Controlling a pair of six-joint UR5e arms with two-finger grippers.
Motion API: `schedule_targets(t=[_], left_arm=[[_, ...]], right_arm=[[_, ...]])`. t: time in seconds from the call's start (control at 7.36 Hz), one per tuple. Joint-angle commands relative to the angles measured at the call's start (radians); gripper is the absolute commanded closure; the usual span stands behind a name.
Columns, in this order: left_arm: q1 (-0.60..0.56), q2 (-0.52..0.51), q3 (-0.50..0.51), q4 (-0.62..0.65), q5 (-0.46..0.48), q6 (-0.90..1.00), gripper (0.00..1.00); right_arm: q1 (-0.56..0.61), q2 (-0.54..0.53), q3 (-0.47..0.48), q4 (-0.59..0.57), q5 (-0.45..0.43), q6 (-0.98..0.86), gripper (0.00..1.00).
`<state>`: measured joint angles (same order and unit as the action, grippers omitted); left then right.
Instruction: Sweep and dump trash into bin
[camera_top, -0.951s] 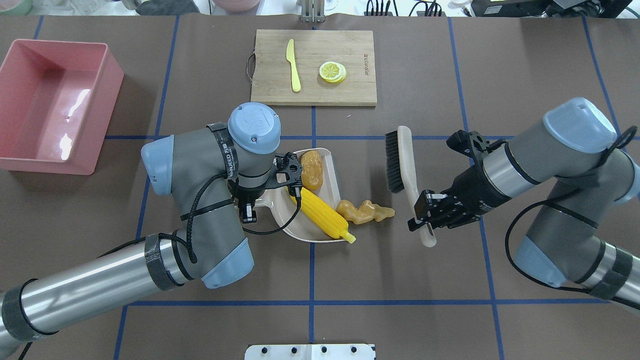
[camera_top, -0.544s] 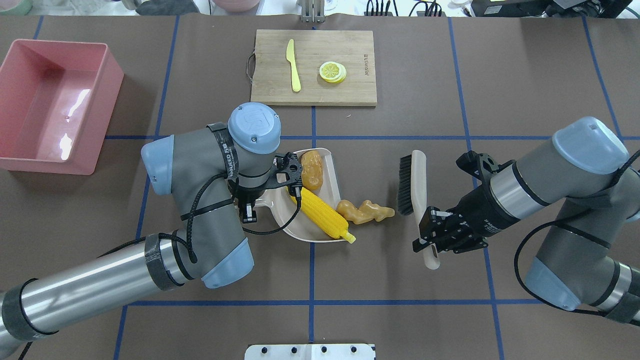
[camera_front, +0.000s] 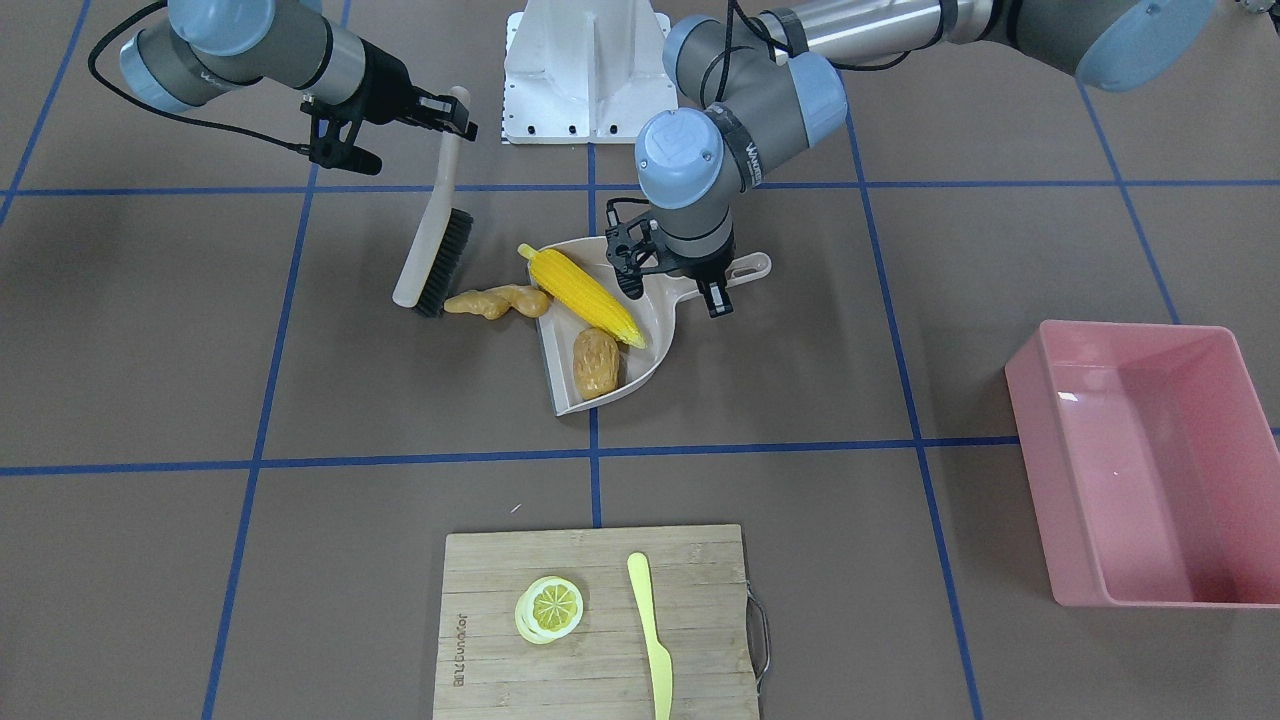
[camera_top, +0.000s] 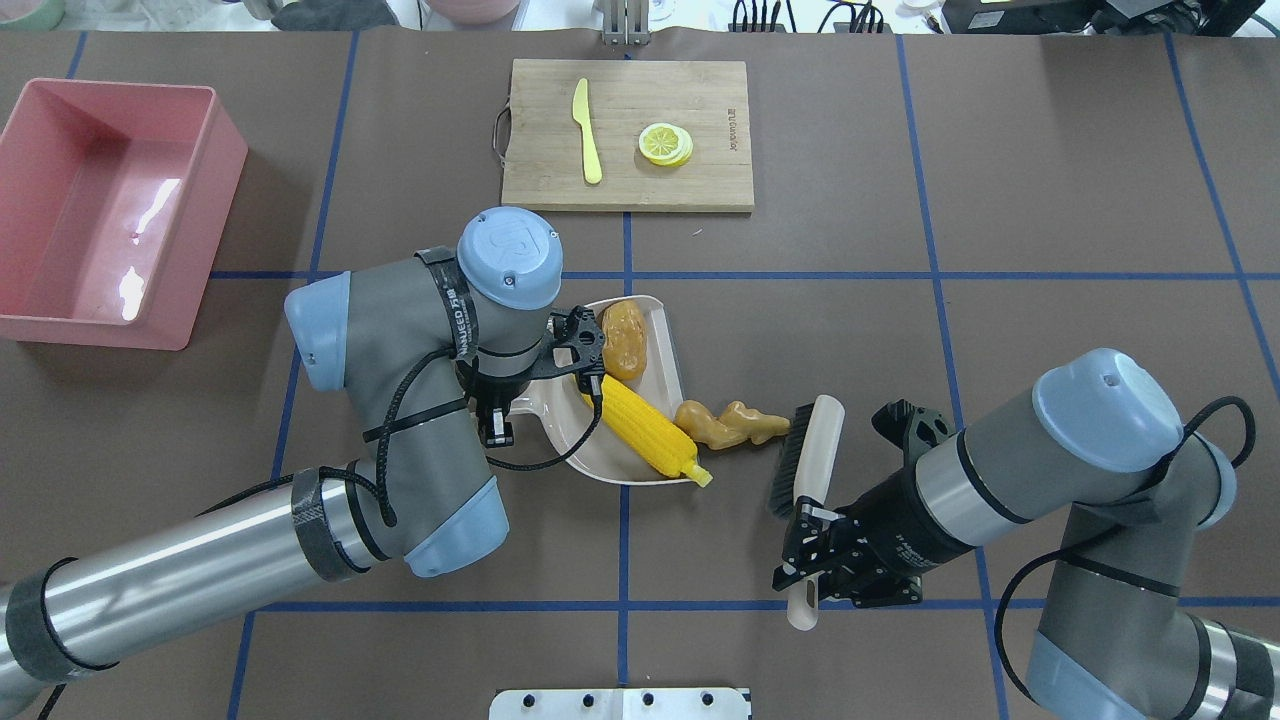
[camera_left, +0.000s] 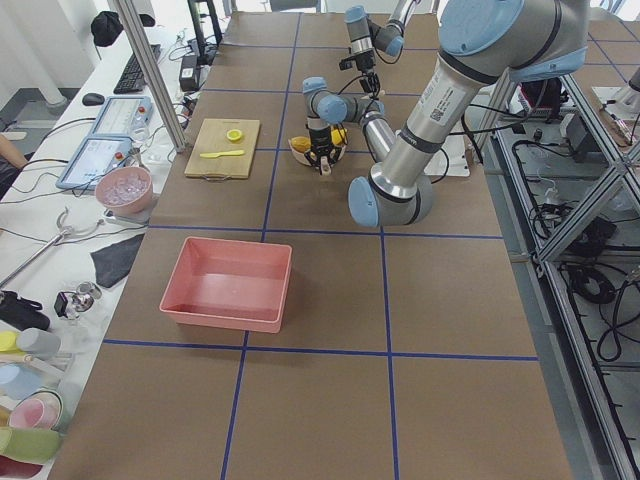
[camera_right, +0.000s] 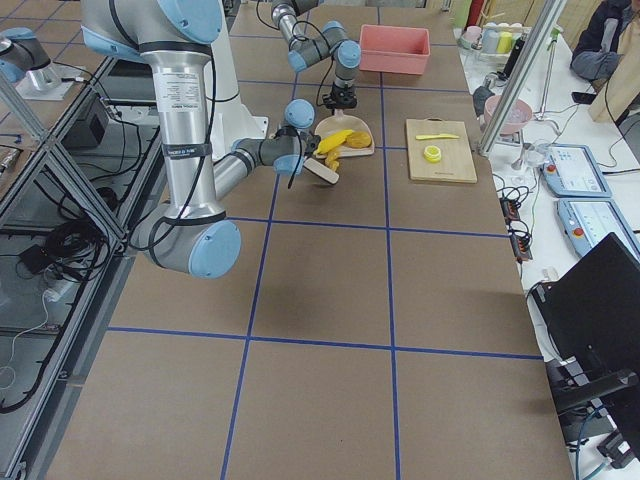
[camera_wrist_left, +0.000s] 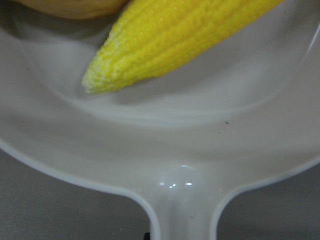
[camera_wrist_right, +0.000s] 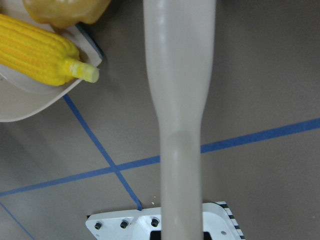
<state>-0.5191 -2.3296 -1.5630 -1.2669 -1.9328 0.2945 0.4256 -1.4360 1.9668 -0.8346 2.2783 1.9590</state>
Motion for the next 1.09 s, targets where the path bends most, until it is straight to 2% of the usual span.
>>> schedule_targets(t=[0.0, 0.54, 0.95], left_arm=[[0.004, -0.001, 0.003, 0.000, 0.000, 0.000, 1.00], [0.004, -0.011, -0.002, 0.015, 0.001, 0.008, 1.00], [0.002, -0.010, -0.008, 0.029, 0.001, 0.009, 1.00]], right_arm=[[-0.040, 0.025, -0.011, -0.006, -0.025, 0.017, 1.00], [-0.039, 0.172, -0.106, -0.072, -0.036, 0.001, 1.00], [-0.037, 0.213, -0.126, -0.077, -0.046, 0.001, 1.00]])
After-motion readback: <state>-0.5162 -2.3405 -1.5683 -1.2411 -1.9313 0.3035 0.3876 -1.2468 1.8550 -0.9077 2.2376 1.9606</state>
